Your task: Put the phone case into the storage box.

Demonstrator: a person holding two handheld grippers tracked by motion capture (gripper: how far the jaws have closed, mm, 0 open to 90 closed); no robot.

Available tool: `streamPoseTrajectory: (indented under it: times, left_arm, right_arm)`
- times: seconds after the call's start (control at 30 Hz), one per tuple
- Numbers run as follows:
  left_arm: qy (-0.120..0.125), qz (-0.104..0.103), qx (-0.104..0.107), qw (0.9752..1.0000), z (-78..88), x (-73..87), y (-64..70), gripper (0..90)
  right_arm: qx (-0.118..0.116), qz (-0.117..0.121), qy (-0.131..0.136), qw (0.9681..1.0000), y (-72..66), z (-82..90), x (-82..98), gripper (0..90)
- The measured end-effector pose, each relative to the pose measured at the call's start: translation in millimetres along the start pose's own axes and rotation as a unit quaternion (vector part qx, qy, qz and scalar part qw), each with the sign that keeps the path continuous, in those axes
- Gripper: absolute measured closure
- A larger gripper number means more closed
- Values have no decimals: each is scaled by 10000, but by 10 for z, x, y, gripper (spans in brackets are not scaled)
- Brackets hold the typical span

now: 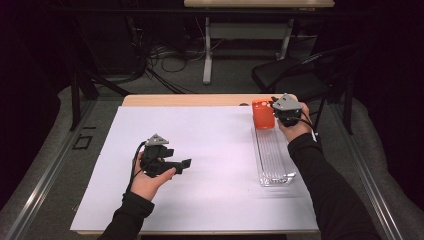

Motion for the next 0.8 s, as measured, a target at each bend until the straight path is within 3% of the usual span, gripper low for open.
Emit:
streamPoseTrajectory:
  times: [0.3, 0.57, 0.8]
  left_arm:
    - [-15, -22, 4, 10000, -16, 10, 7, 206]
    - [-53, -53, 28, 10000, -49, 18, 31, 206]
    - [-58, -35, 29, 10000, -58, 19, 38, 206]
  right_arm:
    - [-117, 98, 99, 9998, 13, 12, 37, 811]
    - [-130, 194, 17, 9997, 55, 9, 61, 788]
    - [-56, 87, -112, 9999, 155, 11, 124, 781]
Point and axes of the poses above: each handheld gripper's, and its own axes: z roughly backward along the jaws, x roughly out of its underside, y roughly to its right, the point moved 2 cm from there along -z, roughly forward along the jaws, and after that the axes turned 13 degrees about -z, right-handed, at the moved point
